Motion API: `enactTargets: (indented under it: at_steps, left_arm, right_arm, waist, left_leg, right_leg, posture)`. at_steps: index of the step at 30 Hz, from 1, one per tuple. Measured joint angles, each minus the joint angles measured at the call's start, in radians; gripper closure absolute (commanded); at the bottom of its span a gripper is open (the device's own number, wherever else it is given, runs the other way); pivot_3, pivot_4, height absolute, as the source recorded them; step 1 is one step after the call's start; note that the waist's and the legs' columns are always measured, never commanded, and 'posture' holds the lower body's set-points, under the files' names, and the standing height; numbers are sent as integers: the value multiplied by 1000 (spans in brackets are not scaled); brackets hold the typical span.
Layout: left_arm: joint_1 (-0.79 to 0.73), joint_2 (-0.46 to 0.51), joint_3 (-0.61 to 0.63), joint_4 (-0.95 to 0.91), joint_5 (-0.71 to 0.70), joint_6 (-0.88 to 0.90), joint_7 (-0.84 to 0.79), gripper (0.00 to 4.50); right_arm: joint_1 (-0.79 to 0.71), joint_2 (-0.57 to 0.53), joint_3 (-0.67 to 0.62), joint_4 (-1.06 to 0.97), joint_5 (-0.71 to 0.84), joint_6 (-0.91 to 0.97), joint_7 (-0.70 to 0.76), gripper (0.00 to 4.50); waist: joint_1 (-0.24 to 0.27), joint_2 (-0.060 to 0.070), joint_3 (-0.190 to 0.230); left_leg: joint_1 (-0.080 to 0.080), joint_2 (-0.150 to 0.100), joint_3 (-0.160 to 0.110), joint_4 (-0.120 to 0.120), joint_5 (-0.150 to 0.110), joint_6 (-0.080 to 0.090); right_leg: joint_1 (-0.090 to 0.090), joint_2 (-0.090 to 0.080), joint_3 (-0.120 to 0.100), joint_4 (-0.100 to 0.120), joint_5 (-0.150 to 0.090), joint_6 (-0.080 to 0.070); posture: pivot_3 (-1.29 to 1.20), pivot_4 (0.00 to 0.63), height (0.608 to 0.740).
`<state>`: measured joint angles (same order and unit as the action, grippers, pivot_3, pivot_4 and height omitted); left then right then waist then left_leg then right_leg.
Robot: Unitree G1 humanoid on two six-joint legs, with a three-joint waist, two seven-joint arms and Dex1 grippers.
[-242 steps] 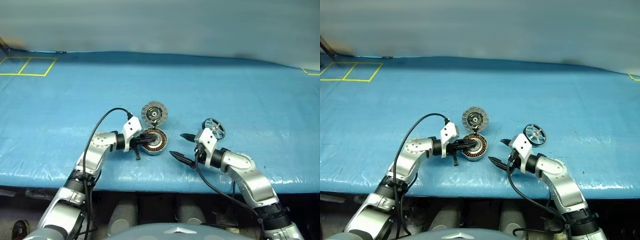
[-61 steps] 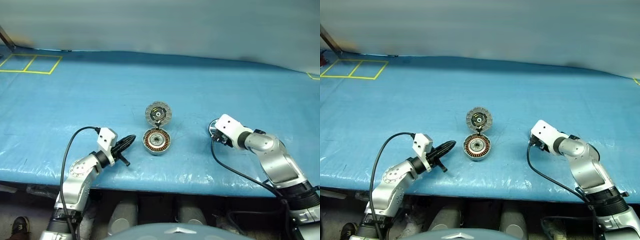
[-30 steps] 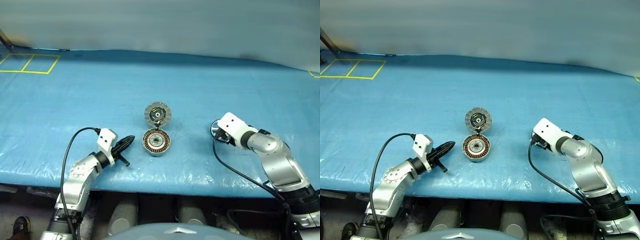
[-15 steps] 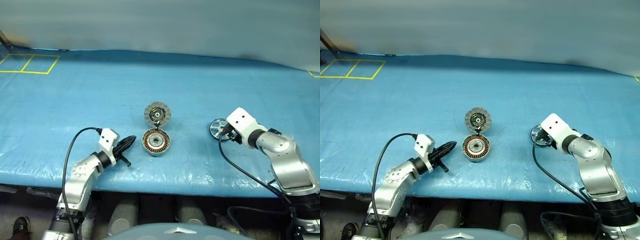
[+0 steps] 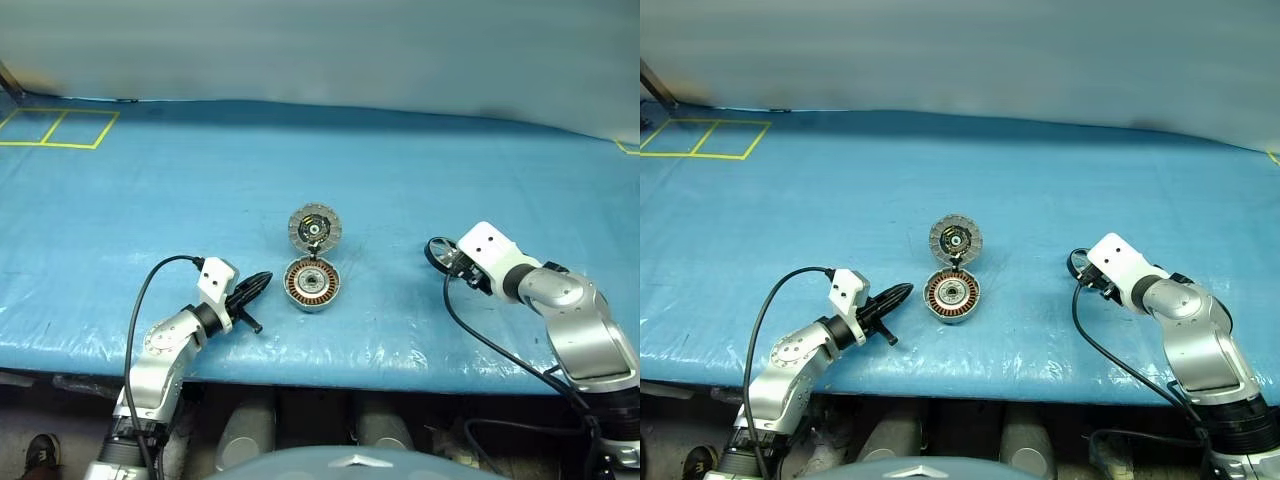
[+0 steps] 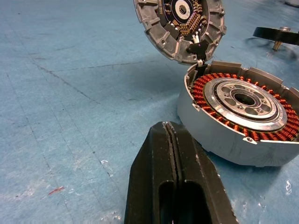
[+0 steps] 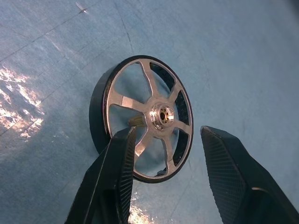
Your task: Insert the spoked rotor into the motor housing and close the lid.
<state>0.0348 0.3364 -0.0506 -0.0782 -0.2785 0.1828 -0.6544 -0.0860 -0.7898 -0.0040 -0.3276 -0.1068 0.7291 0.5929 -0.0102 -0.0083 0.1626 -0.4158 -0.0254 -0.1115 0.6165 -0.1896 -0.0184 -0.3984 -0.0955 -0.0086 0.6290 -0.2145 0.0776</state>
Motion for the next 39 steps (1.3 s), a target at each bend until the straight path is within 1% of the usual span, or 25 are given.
enactTargets:
  at_steps: [7,18,21,23,29,32,36,39]
  left_arm:
    - [0,-2,0,21,5,-2,3,4500]
    - [5,0,-1,22,7,-1,6,4500]
    - [5,0,-1,22,19,-1,6,4500]
    - [5,0,-1,22,24,-2,7,4500]
    - [5,0,1,22,25,-2,11,4500]
    - [4,-1,8,22,21,-9,11,4500]
    - [-9,-6,34,22,-12,-34,-5,4500]
    - [-14,-10,40,26,-21,-52,-29,4500]
  right_arm:
    - [5,20,37,55,0,2,-1,2187]
    - [-11,43,40,92,1,-9,-6,2187]
    - [-21,54,41,113,17,-19,13,2781]
    - [-26,60,40,116,24,-29,18,2860]
    - [-24,109,13,116,58,-51,10,2874]
    - [-14,154,-17,112,95,-77,-5,2874]
    - [-14,248,-115,71,209,-132,-15,2874]
    - [-11,281,-163,45,297,-198,17,2874]
  waist:
    - [-1,0,0]
    - [0,0,0]
    - [0,0,0]
    - [-1,-1,-1]
    - [-2,-1,0]
    - [-1,0,0]
    - [-1,1,1]
    - [-1,1,1]
  left_leg:
    - [0,0,0,0,0,0]
    - [1,0,0,2,0,0]
    - [1,0,0,2,0,0]
    - [2,0,0,2,0,0]
    - [2,0,0,2,0,0]
    - [1,0,0,2,0,0]
    - [1,0,0,1,0,0]
    - [1,0,0,1,0,0]
  right_leg:
    - [0,0,0,0,0,0]
    - [2,0,0,0,0,0]
    - [2,0,0,0,0,0]
    - [2,0,0,0,0,0]
    - [2,1,0,1,0,0]
    - [2,1,0,1,0,0]
    - [1,1,0,1,0,0]
    - [1,1,0,1,0,1]
  posture:
    - [0,150,740]
    - [0,150,740]
    - [0,150,740]
    - [0,150,740]
    - [0,150,740]
    - [0,150,740]
    - [0,150,740]
    - [0,150,740]
